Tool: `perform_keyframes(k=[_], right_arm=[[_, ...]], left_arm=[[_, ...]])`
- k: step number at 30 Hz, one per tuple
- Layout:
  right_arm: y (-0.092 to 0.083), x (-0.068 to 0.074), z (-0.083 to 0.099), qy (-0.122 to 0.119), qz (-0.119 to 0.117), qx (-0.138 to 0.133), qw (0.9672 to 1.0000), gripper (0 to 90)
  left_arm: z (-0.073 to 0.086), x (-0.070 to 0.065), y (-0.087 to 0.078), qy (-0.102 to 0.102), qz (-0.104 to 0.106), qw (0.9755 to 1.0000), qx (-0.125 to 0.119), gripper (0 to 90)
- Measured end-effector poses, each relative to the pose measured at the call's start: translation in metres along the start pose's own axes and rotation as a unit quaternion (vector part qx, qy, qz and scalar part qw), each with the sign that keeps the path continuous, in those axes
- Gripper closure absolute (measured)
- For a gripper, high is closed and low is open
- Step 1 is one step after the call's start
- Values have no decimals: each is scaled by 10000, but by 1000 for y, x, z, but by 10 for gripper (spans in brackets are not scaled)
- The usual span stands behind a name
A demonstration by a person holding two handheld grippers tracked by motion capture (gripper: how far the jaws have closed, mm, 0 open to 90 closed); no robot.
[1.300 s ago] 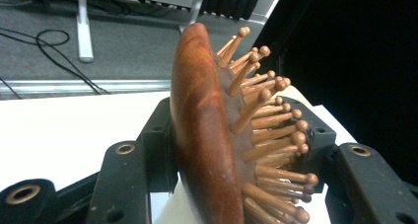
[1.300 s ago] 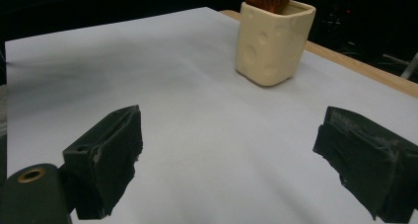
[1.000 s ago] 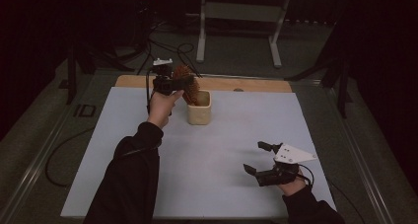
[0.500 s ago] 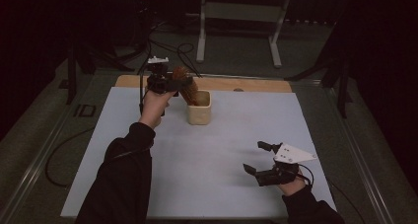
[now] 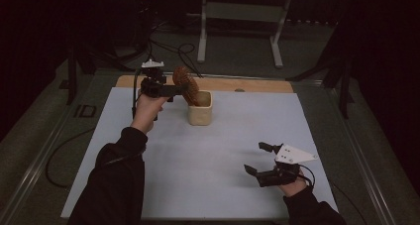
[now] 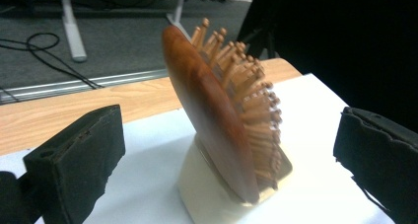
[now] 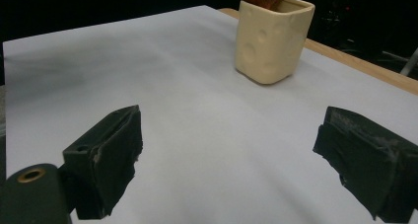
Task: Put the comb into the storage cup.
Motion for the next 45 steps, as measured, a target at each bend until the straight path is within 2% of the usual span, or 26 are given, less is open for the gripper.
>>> perform_keyframes(k=[7, 13, 16, 19, 30, 31, 36, 42, 45], right_arm=[[0, 0, 1, 15, 13, 20, 10000, 96], [1, 0, 1, 14, -6, 45, 10000, 96], [2, 0, 1, 10, -21, 30, 10000, 96], [3, 1, 2, 37, -38, 66, 10000, 96], [7, 1, 1, 21, -73, 91, 9999, 96], [7, 1, 1, 15, -73, 91, 9999, 96], [7, 1, 1, 45, -90, 82, 9999, 96], [7, 1, 1, 12, -72, 81, 9999, 96], [8, 2, 1, 3, -65, 88, 9999, 96]], left_arm=[[6, 1, -8, 121, 47, 9999, 22, 0], [11, 0, -16, 332, 272, 9991, 61, 0], [16, 0, -20, 469, 311, 9983, 179, 0], [20, 0, -23, 508, 408, 9975, 270, 0], [31, 1, -39, 752, 491, 9958, 186, 0], [33, 2, -40, 794, 447, 9957, 178, 0], [44, 0, -46, 981, 487, 9938, 199, 0], [53, 1, -56, 1007, 547, 9933, 141, 0], [58, 2, -63, 1081, 538, 9926, 119, 0]])
Point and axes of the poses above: each handheld gripper's, and its own axes: y roughly forward along the jaws, z roughly out of its underside, x roughly to its left, the point moved 6 cm from there along y, roughly forward along the jaws, and after that the axes turned 2 degrees about -y, right-handed, at the moved point
